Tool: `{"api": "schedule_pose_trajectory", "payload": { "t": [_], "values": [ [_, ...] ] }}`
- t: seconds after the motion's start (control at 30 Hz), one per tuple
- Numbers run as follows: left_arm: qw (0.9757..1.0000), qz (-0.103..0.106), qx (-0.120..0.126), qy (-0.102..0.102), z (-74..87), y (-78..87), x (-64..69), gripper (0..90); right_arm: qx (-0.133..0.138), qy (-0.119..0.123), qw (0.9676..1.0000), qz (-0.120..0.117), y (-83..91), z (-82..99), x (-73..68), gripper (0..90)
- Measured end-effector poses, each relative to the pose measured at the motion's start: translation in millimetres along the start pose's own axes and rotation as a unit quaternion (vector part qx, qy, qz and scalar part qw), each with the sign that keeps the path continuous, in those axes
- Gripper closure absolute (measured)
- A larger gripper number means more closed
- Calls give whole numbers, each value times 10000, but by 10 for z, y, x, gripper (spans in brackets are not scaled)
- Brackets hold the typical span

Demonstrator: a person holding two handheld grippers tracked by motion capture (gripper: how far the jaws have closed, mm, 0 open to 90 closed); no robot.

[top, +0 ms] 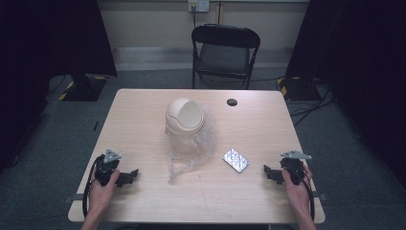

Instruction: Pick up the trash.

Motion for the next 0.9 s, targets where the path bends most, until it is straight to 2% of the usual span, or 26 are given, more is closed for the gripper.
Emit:
{"api": "schedule_pose_trajectory", "payload": {
  "t": [0.23,0.33,0.43,0.5,0.53,0.6,0.63,0.67,0.77,0.8,0.9],
  "values": [
    [10000,5,-4,-15,1,2,2,1,4,-34,10000,17,-1,-2,-4,95],
    [10000,29,-1,-6,4,7,17,2,-4,-105,9999,18,16,-18,-8,151],
    [10000,36,14,-19,6,10,25,3,16,-78,10000,-32,32,-43,-19,140],
    [10000,49,9,-37,7,11,26,3,122,-77,9999,-62,67,-79,-42,141],
    [10000,43,9,-37,7,11,26,3,210,-65,9996,-183,103,-109,-67,140],
    [10000,43,9,-38,7,11,26,3,192,-15,9993,-328,124,-134,-100,140],
    [10000,43,9,-38,7,11,26,3,192,-15,9993,-328,124,-134,-100,140],
    [10000,43,10,-37,7,11,26,3,195,63,9985,-500,133,-160,-147,139],
    [10000,43,9,-39,7,11,26,3,208,188,9978,-604,136,-195,-206,140],
    [10000,43,5,-41,7,12,25,3,243,234,9967,-734,138,-245,-277,140],
    [10000,42,9,-40,7,11,26,3,254,313,9959,-804,128,-309,-357,144]
  ]
}}
Point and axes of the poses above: each handheld gripper's, and its own axes: y roughly backward along the jaws, z roughly out of its underside, x roughly to its right, the point moved 2 cm from there along -y, roughly forward along the jaws, and after that the axes turned 8 degrees about -y, right-handed, at the moved point
